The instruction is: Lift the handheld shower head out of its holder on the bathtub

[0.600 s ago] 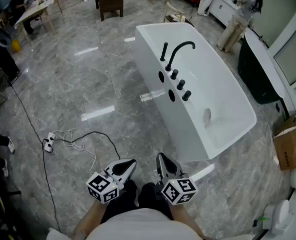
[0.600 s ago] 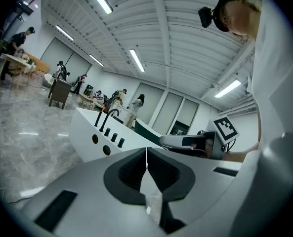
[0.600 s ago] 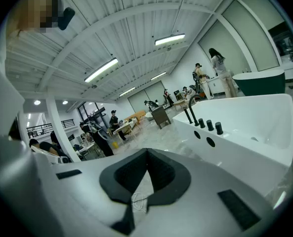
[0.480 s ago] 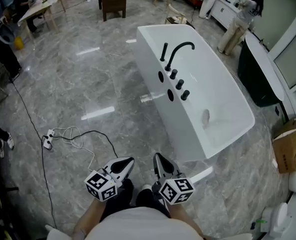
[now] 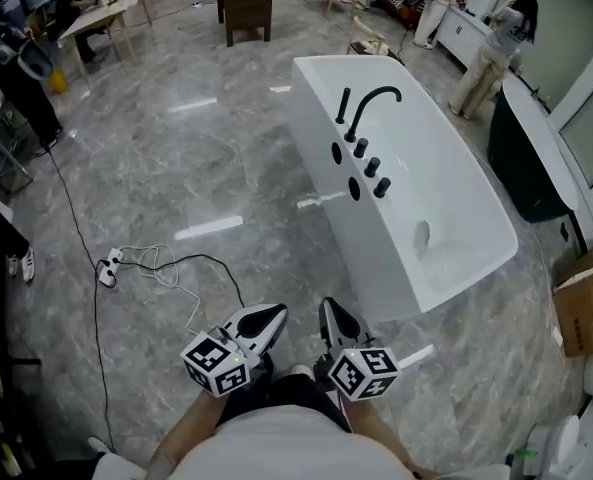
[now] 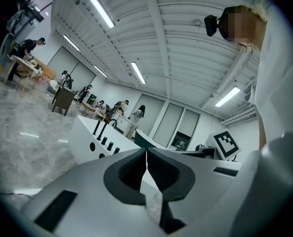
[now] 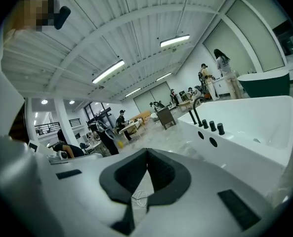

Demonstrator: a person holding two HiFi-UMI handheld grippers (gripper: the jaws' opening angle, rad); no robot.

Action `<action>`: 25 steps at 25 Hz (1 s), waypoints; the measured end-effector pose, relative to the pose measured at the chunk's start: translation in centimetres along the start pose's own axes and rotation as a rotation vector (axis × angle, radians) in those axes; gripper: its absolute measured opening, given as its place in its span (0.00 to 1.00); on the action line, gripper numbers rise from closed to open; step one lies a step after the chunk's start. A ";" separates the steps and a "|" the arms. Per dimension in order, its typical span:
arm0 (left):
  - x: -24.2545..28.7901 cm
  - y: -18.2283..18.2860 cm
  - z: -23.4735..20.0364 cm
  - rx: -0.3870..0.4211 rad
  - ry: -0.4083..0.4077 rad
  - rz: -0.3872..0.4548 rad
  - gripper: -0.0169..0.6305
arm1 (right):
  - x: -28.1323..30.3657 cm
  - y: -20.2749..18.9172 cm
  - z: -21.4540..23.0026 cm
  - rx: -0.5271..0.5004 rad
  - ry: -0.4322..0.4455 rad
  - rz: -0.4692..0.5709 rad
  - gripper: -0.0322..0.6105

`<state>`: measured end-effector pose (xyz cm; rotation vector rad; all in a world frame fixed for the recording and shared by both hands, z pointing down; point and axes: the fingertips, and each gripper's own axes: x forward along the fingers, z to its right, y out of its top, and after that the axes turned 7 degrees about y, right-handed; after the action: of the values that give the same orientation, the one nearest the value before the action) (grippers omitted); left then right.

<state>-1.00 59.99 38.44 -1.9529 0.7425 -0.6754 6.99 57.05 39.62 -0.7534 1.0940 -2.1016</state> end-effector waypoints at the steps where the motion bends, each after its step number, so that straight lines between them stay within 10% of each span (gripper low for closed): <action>1: -0.4 0.0 -0.3 0.000 0.005 0.000 0.05 | 0.0 -0.1 -0.3 0.009 0.003 0.007 0.08; 25: 0.8 2.6 -7.3 0.013 -0.058 -0.014 0.05 | 5.6 2.9 0.5 -0.020 -0.039 0.150 0.08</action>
<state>-6.17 54.31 39.45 -1.9588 0.6878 -0.6277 4.60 51.34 38.46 -0.6967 1.1173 -1.9454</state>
